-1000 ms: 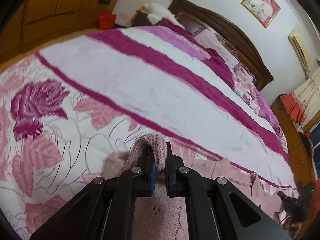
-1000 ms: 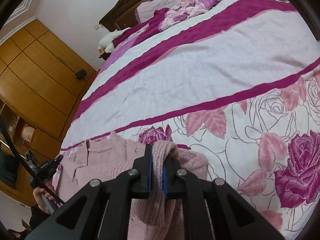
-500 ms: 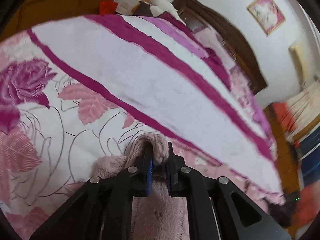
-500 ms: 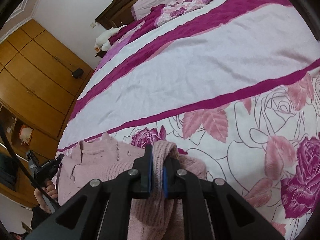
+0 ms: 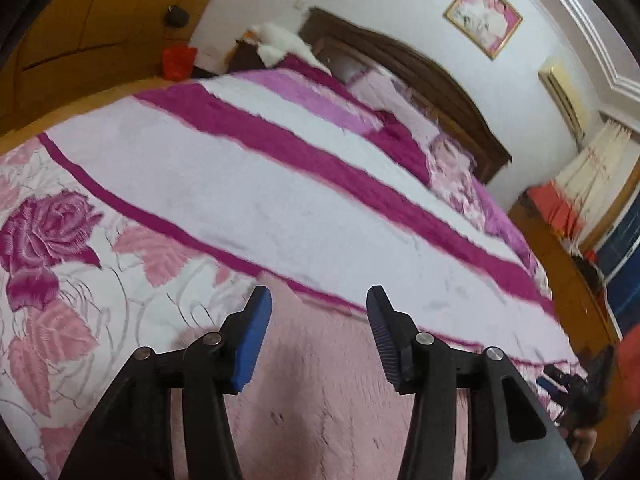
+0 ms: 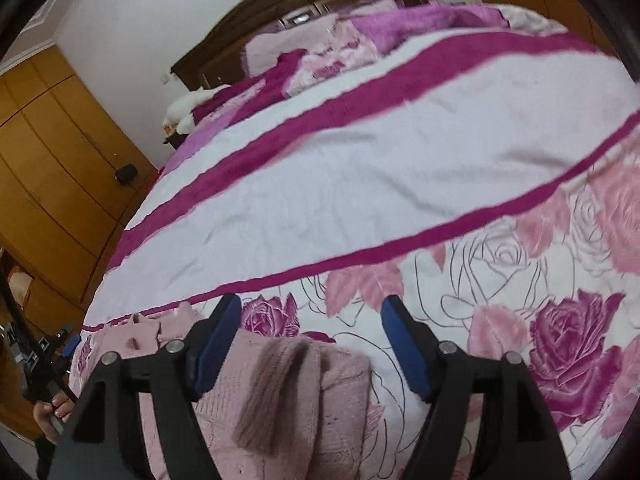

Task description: Fold small clothes

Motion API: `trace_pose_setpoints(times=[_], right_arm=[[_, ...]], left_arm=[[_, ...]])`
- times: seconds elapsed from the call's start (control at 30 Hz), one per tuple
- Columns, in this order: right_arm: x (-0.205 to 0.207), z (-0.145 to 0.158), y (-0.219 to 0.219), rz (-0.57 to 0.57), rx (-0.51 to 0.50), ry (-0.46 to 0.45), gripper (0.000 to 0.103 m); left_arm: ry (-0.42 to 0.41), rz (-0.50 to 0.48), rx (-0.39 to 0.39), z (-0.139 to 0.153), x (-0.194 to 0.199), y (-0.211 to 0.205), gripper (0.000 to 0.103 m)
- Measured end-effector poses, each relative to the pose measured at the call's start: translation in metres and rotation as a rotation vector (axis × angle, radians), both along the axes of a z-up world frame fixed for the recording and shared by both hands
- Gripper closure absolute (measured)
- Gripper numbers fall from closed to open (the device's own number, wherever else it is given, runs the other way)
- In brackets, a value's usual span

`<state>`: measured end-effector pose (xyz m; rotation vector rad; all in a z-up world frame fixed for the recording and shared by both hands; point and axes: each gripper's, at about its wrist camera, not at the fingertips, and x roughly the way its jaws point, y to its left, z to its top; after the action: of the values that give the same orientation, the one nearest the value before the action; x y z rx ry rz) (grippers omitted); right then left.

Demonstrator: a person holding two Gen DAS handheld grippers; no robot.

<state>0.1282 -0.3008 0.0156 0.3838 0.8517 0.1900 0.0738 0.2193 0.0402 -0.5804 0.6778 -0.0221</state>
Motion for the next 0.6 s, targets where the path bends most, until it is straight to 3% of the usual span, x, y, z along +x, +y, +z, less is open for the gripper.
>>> trace_pose_setpoints(times=[0.13,0.37,0.53,0.6], right_arm=[[0.000,-0.001,0.009,0.028,-0.059,0.021,0.026],[-0.007,-0.002,0.027,0.084,-0.149,0.006,0.026],[-0.028,0.018,0.047,0.139,-0.294,-0.034,0.032],[-0.044,0.032,0.050,0.216,-0.199,-0.043,0.032]], left_arm=[[0.066,-0.034,0.038,-0.001,-0.001,-0.009,0.077],[0.201,-0.080,0.206,-0.021,-0.016,-0.038,0.077],[0.211,-0.122,0.302,-0.023,-0.031,-0.053,0.077],[0.214,-0.148,0.307,-0.024,-0.036,-0.056,0.077]])
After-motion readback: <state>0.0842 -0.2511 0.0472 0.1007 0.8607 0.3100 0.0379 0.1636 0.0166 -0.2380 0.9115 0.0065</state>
